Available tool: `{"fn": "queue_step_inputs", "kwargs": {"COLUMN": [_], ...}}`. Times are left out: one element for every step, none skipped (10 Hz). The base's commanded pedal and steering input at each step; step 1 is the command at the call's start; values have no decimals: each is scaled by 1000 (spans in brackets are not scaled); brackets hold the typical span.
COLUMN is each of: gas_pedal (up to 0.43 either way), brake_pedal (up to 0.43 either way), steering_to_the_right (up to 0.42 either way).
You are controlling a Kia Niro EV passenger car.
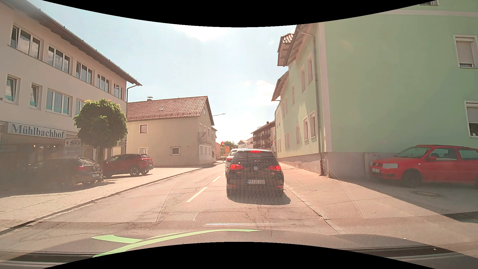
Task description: Follow the waypoints while adhering to traffic rules and regulations
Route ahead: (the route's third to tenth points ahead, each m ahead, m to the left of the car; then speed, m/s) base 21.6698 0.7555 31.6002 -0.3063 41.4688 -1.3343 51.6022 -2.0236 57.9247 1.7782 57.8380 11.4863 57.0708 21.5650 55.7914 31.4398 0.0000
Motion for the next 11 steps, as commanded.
{"fn": "queue_step_inputs", "kwargs": {"gas_pedal": [0, 0, 0, 0, 0, 0, 0, 0, 0, 0, 0], "brake_pedal": [329, 329, 329, 329, 329, 329, 329, 329, 329, 329, 329], "steering_to_the_right": [11, 11, 11, 11, 11, 11, 11, 11, 11, 11, 11]}}
